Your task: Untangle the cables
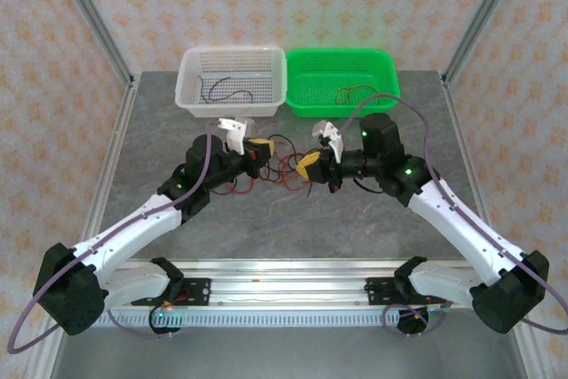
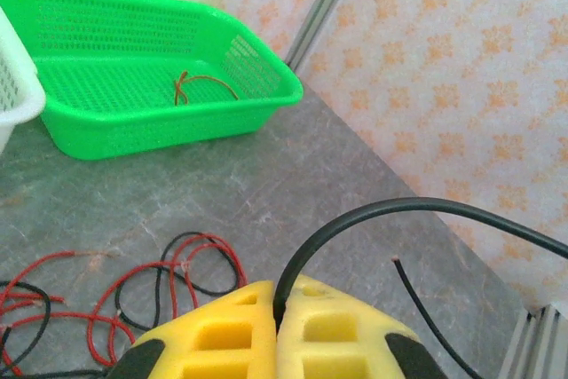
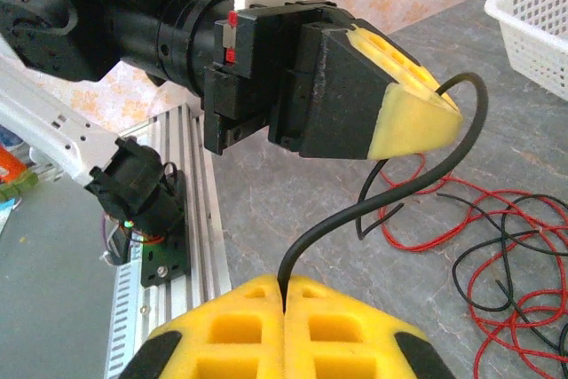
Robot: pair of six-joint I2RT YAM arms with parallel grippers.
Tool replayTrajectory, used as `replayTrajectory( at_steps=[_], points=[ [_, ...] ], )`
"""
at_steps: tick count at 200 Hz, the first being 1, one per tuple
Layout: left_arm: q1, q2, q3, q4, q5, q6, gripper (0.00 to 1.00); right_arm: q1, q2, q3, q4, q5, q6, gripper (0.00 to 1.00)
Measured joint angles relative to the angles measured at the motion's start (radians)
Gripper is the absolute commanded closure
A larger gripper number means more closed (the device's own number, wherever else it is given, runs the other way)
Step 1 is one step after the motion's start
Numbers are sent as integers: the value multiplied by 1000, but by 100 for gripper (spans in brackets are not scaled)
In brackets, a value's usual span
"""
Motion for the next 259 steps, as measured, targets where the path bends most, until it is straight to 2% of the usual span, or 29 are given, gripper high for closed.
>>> replayTrajectory(
  at_steps=[6, 26, 79, 105, 163, 259],
  points=[
    [0, 0, 8, -2, -11, 0, 100, 0, -3, -4, 7, 10, 15, 64],
    [0, 0, 51, -32, -68, 0, 100, 0, -11, -19, 29, 51, 56, 38],
    [3, 48, 292, -144, -267, 12, 100, 0, -27, -106, 80, 151, 148, 13],
    [58, 138, 428, -181, -325, 15, 100, 0, -55, -151, 93, 199, 191, 12],
    [253, 403, 682, -192, -343, 34, 100, 0, -148, -276, 129, 254, 288, 12],
    [446, 828, 887, -85, -255, 43, 100, -2, -183, -324, 138, 289, 345, 14]
  ],
)
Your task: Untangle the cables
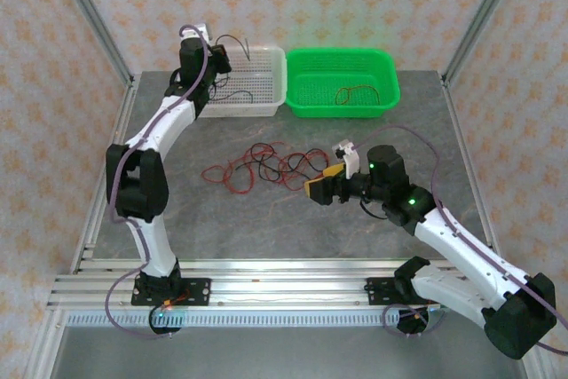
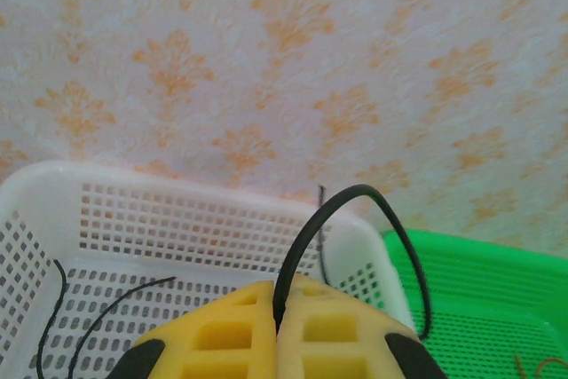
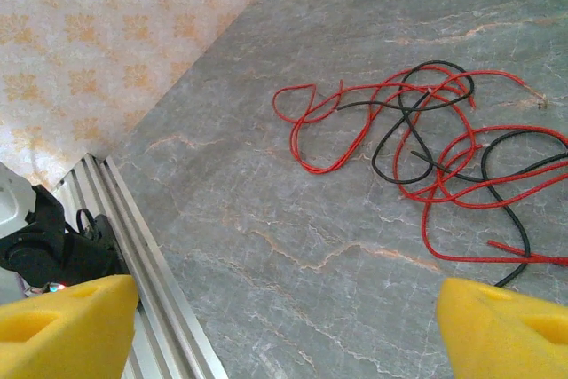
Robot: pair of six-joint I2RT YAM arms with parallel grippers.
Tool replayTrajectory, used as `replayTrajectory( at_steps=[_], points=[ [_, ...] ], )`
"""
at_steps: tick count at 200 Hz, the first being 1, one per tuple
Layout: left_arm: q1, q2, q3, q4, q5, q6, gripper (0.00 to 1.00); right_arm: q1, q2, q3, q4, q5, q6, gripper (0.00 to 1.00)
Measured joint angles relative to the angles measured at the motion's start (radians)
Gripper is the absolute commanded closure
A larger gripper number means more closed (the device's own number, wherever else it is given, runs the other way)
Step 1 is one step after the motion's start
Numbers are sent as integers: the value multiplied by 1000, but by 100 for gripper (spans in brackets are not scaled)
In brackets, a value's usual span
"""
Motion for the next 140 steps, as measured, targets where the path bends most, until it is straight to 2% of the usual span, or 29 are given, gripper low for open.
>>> replayTrajectory(
  at_steps=[72, 107, 140],
  points=[
    [22, 241, 113, -42, 41, -48, 99, 0, 40, 0, 2, 29, 12, 15],
    [29, 312, 224, -172, 66, -80, 83, 0, 80, 0, 2, 92, 44, 15],
    [31, 320, 282, -274, 113, -111, 56, 0, 136, 2, -9, 172, 109, 16]
  ],
)
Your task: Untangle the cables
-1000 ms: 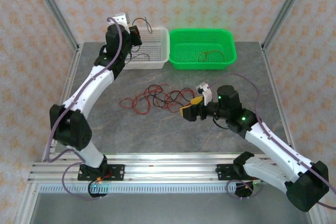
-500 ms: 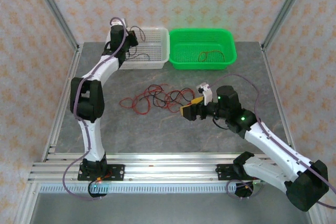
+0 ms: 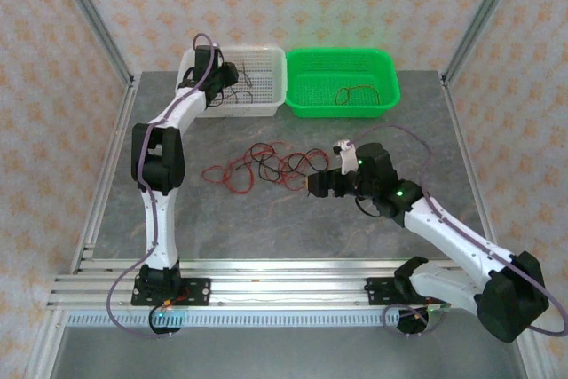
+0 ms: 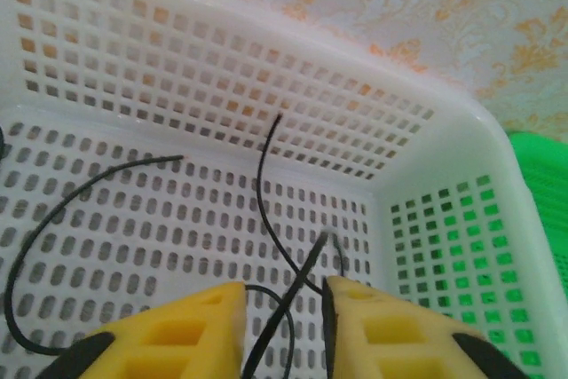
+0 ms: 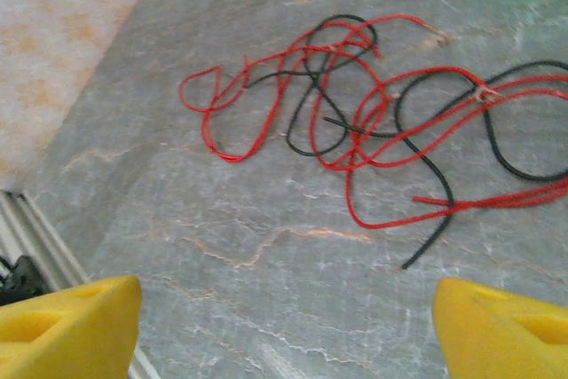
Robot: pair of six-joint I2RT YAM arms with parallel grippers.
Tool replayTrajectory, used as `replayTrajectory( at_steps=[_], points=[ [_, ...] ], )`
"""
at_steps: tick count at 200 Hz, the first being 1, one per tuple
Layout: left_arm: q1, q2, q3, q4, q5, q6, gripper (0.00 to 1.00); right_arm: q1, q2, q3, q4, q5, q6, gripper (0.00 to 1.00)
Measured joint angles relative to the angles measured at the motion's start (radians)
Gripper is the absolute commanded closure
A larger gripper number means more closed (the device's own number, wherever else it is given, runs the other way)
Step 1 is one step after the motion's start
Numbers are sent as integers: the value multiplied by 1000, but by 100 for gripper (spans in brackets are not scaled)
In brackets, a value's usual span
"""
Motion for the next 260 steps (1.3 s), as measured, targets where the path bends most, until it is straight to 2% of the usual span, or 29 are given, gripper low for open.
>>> replayTrajectory(
  at_steps=[12, 28, 73, 102, 142, 183, 224, 260],
  points=[
    [0, 0, 18, -35, 16, -12, 48, 0, 22, 3, -13, 27, 26, 16],
    [0, 0, 40, -79, 37, -13, 43, 0, 52, 15, -39, 68, 64, 18],
    [0, -9, 75, -175, 70, -23, 41, 0, 138, 89, -130, 212, 172, 26],
    [0, -82, 42, -212, 78, -30, 41, 0, 226, 119, -162, 297, 219, 32],
    [-6, -366, -130, -215, 70, -39, 40, 26, 348, 151, -175, 330, 310, 34],
    [-62, -674, -406, -145, 35, -68, 40, 92, 404, 138, -72, 292, 569, 34],
    [-108, -785, -639, -125, 0, -99, 40, 187, 414, 126, 50, 296, 822, 34],
    [-110, -844, -744, -122, -13, -112, 40, 199, 459, 123, 116, 328, 982, 38]
  ],
)
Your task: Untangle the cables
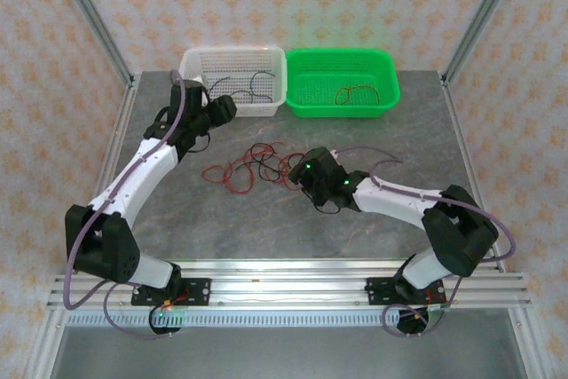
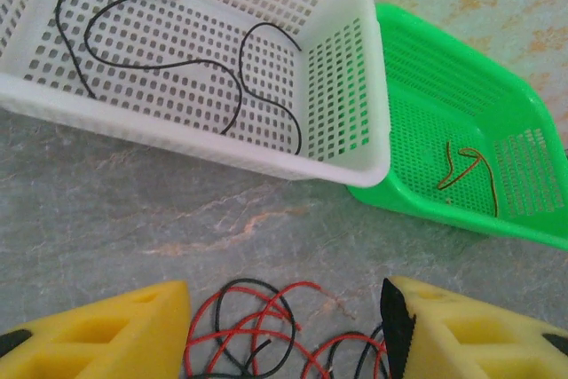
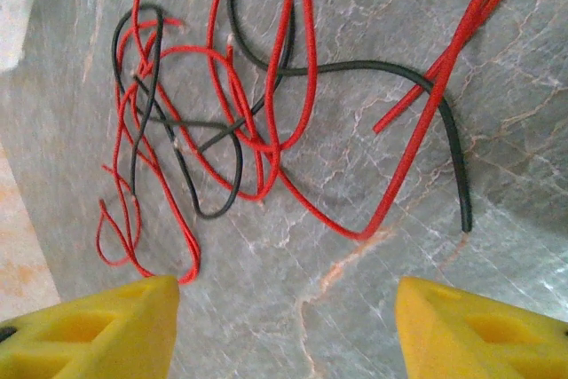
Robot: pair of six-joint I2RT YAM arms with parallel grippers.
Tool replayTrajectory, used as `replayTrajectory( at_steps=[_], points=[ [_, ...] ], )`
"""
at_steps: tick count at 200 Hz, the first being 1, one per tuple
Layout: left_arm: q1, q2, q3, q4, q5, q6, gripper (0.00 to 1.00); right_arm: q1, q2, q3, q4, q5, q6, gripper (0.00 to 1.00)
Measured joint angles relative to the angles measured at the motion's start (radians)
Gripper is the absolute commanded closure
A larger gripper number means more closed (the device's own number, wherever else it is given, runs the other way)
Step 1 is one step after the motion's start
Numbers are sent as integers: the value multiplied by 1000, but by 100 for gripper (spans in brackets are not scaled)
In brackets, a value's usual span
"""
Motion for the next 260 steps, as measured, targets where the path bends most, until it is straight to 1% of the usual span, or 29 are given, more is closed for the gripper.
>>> replayTrajectory(
  at_steps=[26, 47, 78, 107, 114, 125, 133, 147, 181, 204, 228, 260],
  points=[
    [-3, -66, -39, 6, 0, -1, 40, 8, 34, -7, 25, 25, 81, 38],
    [-11, -111, -59, 16, -2, -1, 40, 12, 60, -7, 42, 47, 115, 40],
    [-18, -151, -100, 33, -5, -1, 40, 12, 106, -7, 49, 81, 140, 46],
    [-26, -163, -144, 39, -5, 0, 40, 12, 135, -5, 53, 114, 155, 57],
    [-26, -165, -154, 39, -7, 0, 40, 12, 142, -3, 53, 121, 156, 61],
    [-26, -169, -165, 38, -9, 0, 40, 12, 155, 5, 52, 128, 148, 72],
    [-26, -173, -169, 37, -12, 0, 40, 12, 165, 14, 53, 134, 153, 81],
    [-26, -181, -171, 38, -23, 0, 40, 12, 177, 32, 53, 142, 149, 100],
    [-30, -203, -171, 38, -32, 0, 40, 12, 179, 59, 54, 160, 130, 100],
    [-45, -216, -180, 39, -35, 0, 41, 12, 173, 90, 28, 183, 69, 100],
    [-73, -240, -221, 40, -46, -5, 41, 12, 103, 129, -10, 208, -76, 100],
    [-149, -259, -288, 51, -53, -26, 41, 12, -82, 182, -19, 217, -341, 100]
  ],
)
